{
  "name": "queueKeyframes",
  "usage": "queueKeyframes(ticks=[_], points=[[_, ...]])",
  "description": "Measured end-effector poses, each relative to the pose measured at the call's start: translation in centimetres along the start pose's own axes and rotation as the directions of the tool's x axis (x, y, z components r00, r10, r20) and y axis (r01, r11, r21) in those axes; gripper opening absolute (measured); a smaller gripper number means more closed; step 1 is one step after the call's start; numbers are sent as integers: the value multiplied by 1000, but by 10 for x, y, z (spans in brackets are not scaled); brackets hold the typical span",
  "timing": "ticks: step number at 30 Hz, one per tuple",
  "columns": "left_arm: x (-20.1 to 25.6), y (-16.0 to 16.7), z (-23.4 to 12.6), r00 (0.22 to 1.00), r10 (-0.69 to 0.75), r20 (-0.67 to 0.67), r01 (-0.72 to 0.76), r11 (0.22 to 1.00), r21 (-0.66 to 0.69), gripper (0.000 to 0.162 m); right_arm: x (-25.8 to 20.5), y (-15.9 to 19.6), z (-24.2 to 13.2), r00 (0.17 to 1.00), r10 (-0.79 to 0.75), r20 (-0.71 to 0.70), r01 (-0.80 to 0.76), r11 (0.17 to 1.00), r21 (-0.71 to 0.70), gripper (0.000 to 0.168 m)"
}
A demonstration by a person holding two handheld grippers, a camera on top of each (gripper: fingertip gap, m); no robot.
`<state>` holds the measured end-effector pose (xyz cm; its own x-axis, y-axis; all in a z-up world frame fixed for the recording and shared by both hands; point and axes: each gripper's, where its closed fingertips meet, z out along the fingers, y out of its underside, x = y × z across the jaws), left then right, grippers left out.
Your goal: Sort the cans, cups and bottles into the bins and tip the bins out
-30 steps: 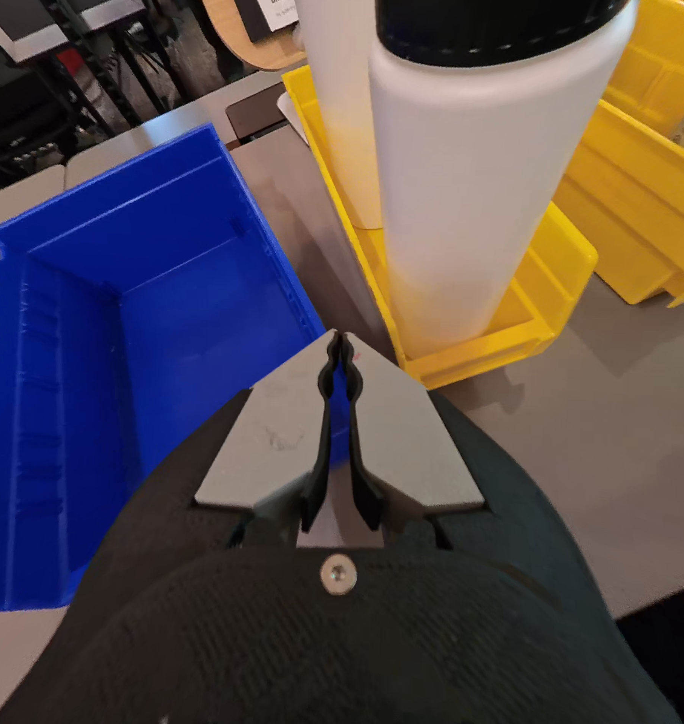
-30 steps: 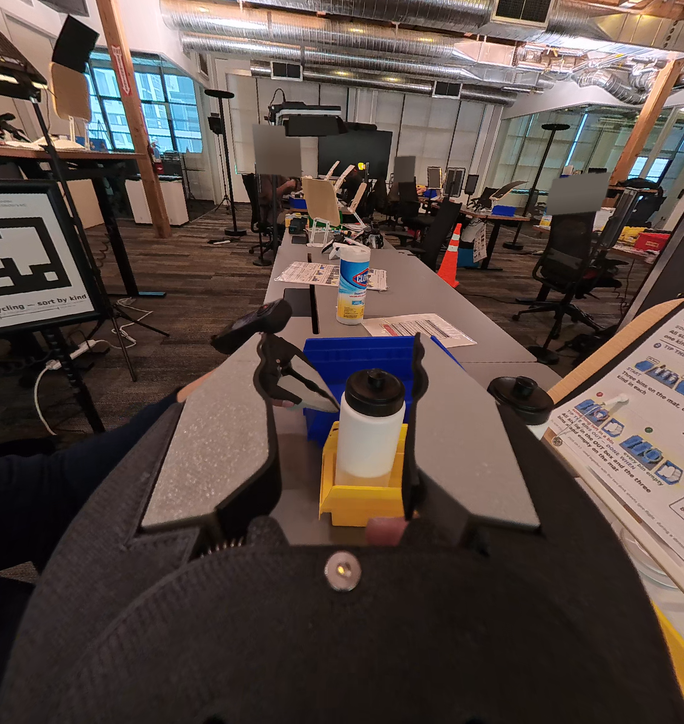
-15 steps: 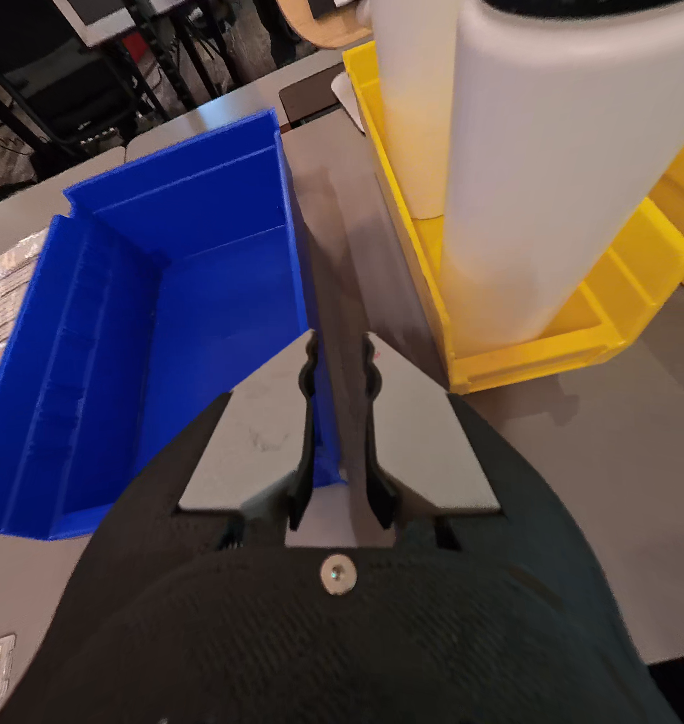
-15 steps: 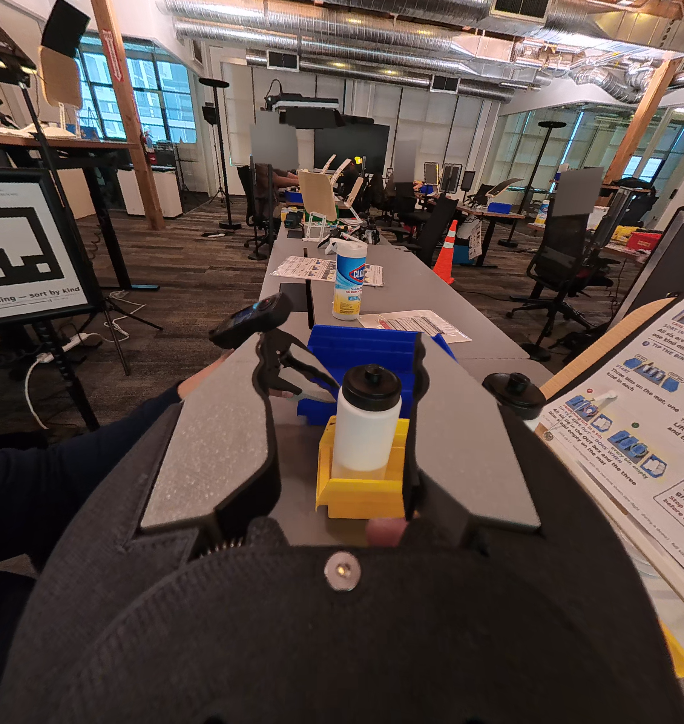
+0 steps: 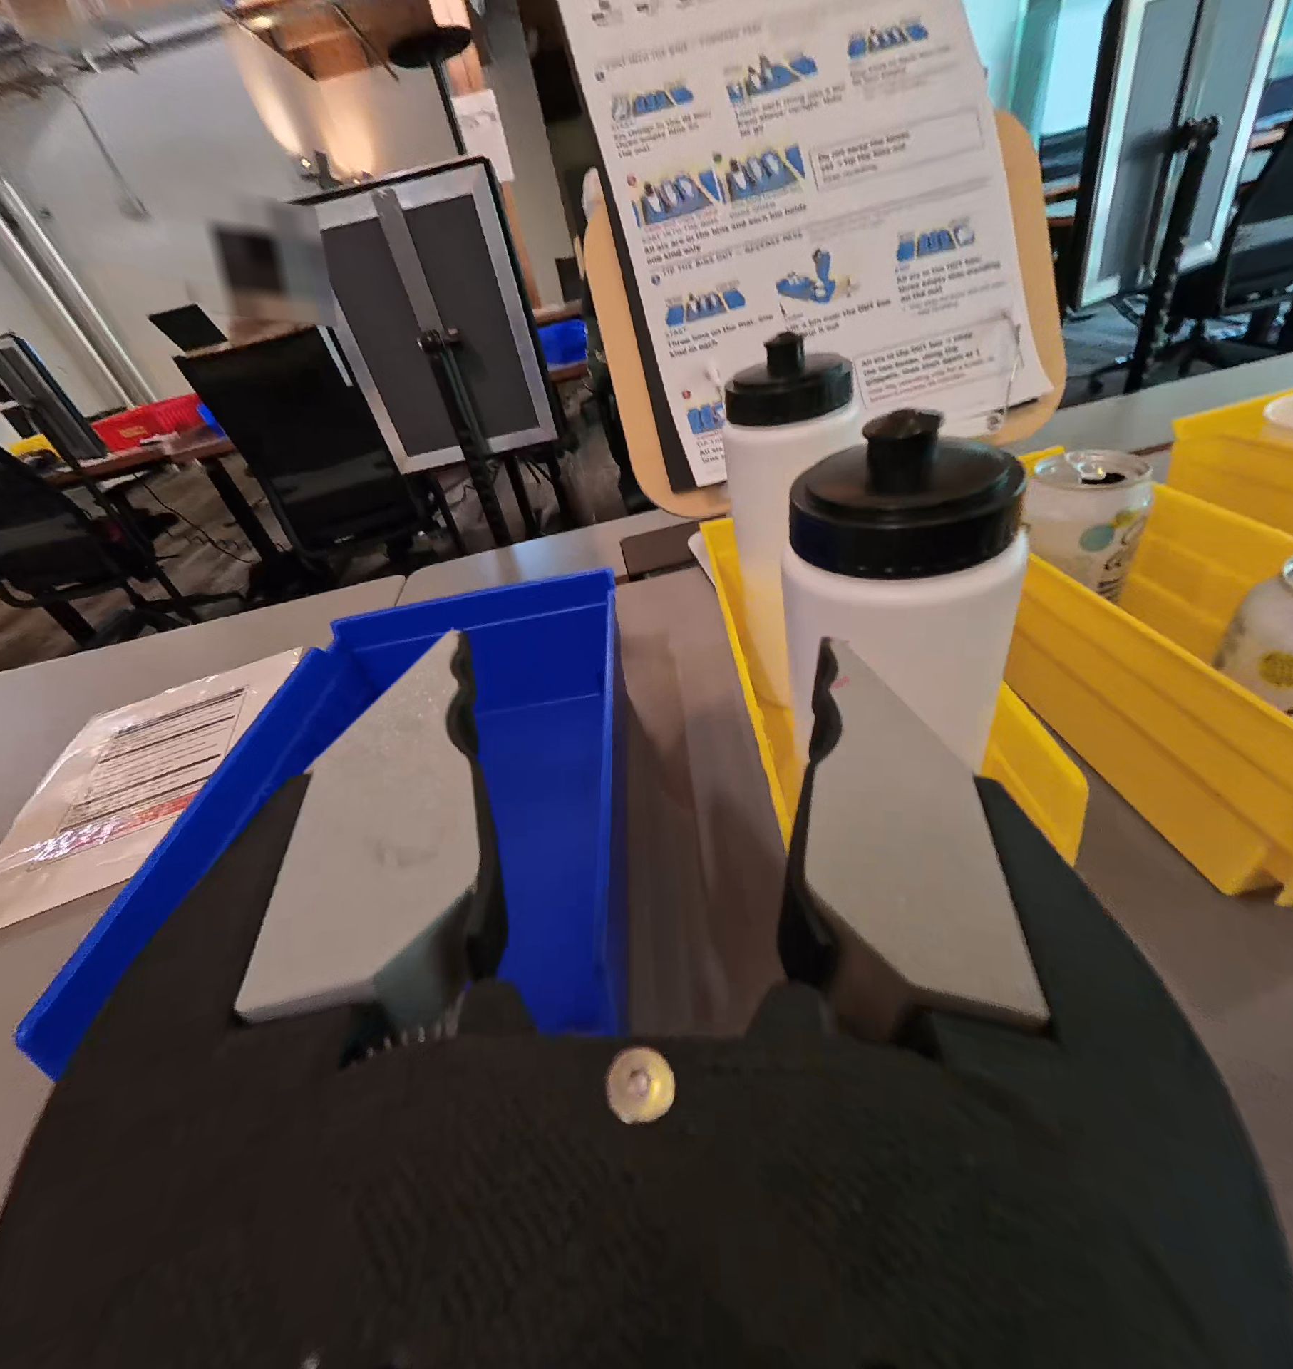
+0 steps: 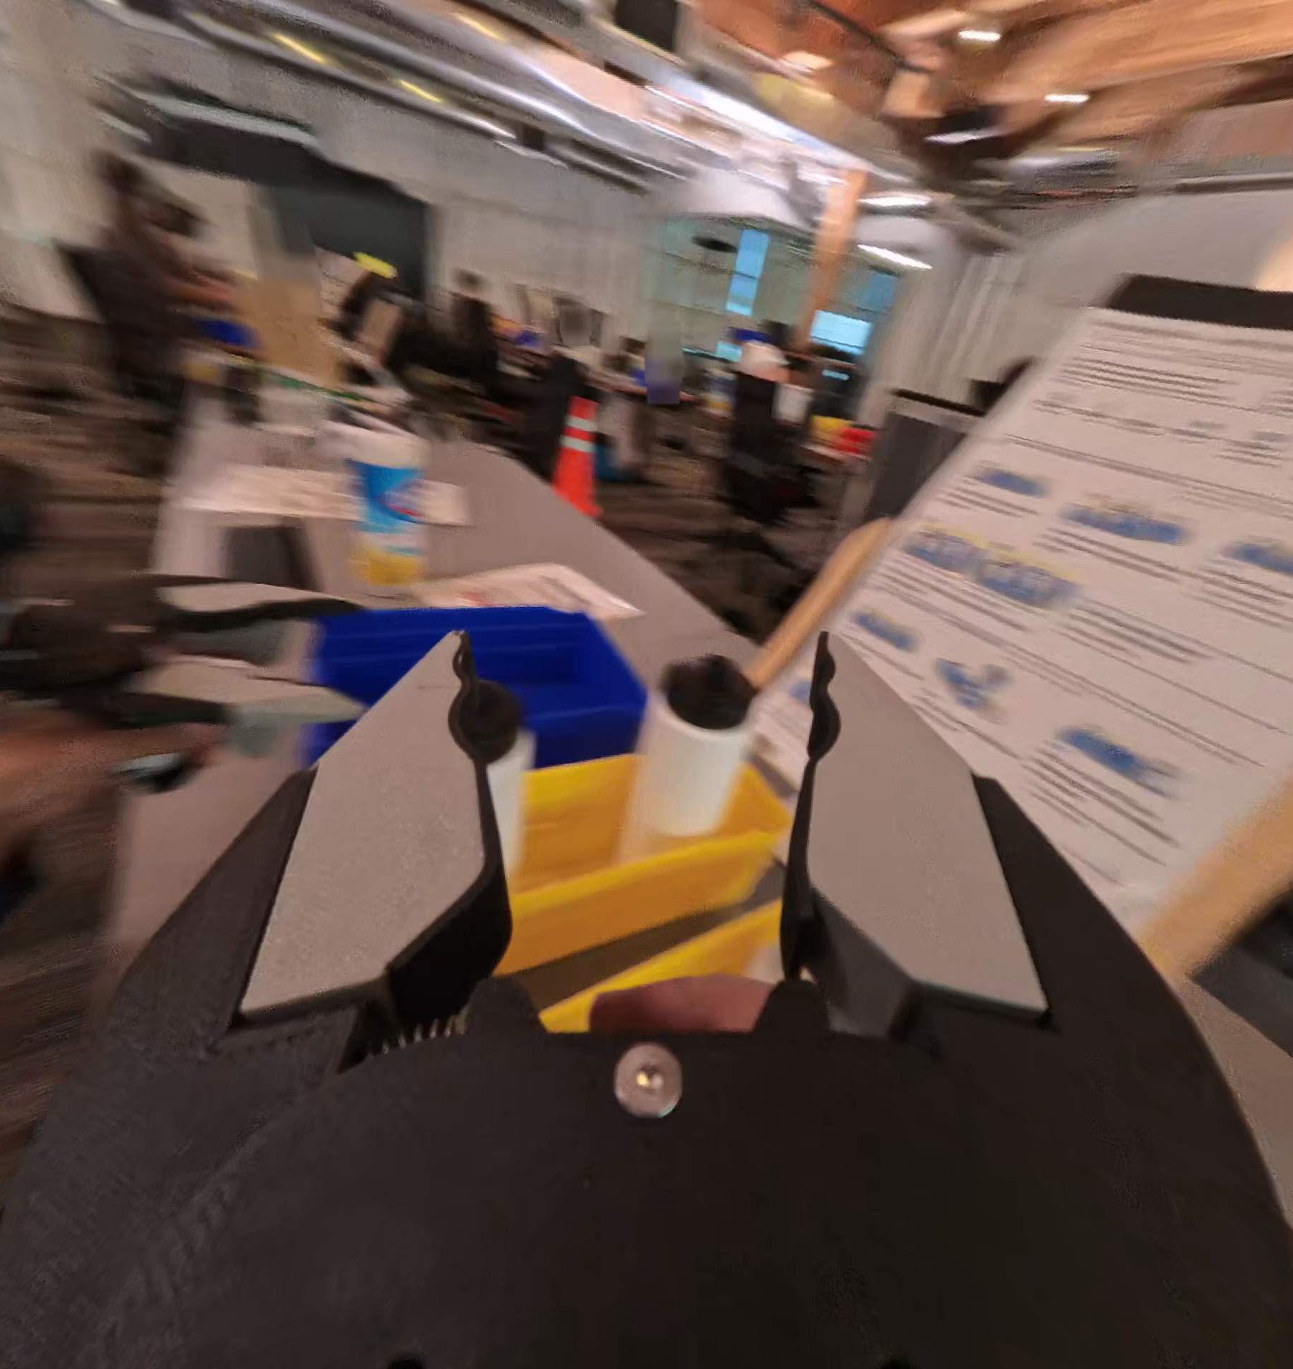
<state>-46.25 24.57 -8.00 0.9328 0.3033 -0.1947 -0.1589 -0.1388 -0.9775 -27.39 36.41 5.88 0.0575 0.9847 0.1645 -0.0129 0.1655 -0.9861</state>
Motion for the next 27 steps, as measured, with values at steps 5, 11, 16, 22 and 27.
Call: queueKeyframes(ticks=[5,11,16,22,27], points=[[4,3,-6,1000,-25,5,25,998,-54,31,42,11,6,940,-113,-322,108,994,-32,88],[5,-22,-26,997,50,56,-52,998,35,0,64,14,1,891,-113,-439,119,993,-15,58],[4,-21,-26,993,83,84,-85,996,20,0,67,13,-3,881,-122,-457,126,992,-21,55],[8,-17,-20,993,96,74,-97,995,3,0,73,10,-8,867,-134,-479,140,990,-24,71],[9,-16,-19,992,101,71,-102,995,0,0,73,9,-9,866,-136,-481,146,989,-17,74]])
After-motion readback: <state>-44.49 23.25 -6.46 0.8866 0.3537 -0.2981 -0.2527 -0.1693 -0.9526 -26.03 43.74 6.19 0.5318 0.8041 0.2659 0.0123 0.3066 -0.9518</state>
